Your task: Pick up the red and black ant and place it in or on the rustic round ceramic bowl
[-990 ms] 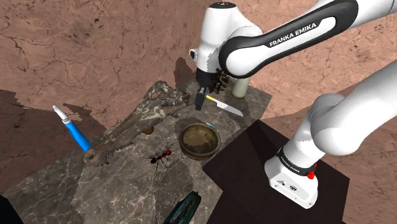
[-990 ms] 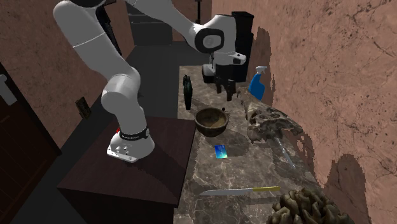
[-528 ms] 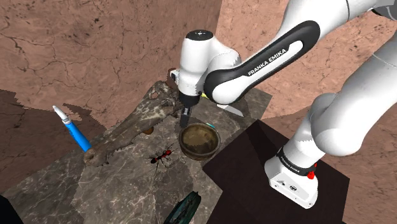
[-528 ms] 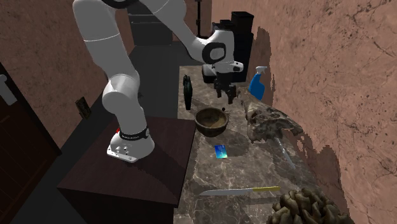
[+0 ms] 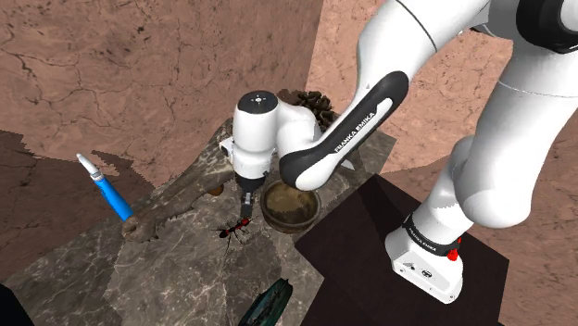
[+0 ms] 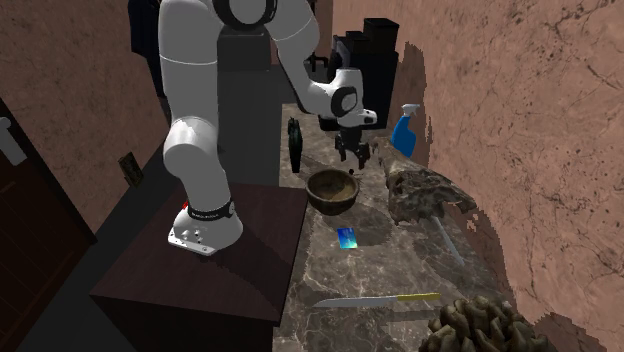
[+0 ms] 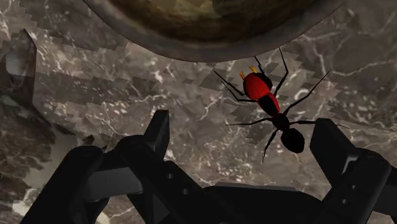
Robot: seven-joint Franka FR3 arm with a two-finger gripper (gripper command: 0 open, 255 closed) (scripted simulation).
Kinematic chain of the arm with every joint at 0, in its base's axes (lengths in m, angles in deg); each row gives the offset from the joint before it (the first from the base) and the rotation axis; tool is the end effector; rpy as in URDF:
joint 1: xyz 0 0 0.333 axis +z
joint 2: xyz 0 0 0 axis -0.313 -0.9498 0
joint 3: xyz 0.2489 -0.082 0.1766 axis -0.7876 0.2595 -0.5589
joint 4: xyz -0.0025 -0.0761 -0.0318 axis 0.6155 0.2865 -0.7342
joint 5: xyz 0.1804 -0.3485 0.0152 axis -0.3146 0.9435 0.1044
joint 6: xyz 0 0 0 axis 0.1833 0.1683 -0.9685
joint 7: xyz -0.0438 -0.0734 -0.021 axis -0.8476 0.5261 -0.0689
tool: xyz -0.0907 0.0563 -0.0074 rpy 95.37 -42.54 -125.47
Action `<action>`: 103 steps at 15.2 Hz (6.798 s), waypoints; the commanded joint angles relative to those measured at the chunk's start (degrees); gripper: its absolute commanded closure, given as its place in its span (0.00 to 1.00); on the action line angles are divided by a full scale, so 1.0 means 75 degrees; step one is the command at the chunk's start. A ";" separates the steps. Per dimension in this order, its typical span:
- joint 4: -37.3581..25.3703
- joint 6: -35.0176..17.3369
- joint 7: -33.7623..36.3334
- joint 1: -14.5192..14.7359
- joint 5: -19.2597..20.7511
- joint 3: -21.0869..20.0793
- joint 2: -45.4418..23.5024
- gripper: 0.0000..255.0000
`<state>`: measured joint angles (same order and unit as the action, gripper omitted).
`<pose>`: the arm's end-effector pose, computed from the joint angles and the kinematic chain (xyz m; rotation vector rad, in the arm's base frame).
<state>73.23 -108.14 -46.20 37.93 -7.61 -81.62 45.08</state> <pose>0.3829 0.3236 0.2428 2.7796 1.2024 0.1275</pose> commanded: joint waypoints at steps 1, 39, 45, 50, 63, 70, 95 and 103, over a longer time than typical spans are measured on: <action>-0.0286 -0.0204 0.0432 0.0279 0.0578 0.0072 -0.0580 0.00; -0.0915 -0.0331 0.0786 0.0740 0.1268 0.0261 -0.1436 1.00; -0.0825 0.0095 0.0332 0.0514 0.0718 -0.0060 -0.0857 1.00; -0.0802 0.0471 -0.0045 0.0368 0.0255 -0.0279 -0.0391 1.00; -0.0950 0.1476 -0.0877 0.0179 -0.0762 -0.0593 0.0647 1.00; 0.1270 0.0736 -0.2143 -0.0152 -0.1733 -0.0293 0.2455 1.00; 0.3077 -0.1172 -0.2242 -0.0734 -0.1108 -0.0055 0.2421 1.00; 0.3089 -0.0518 -0.2772 -0.0395 -0.1861 0.0055 0.3137 0.00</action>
<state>96.20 -114.05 -65.40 33.93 -19.23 -81.53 66.37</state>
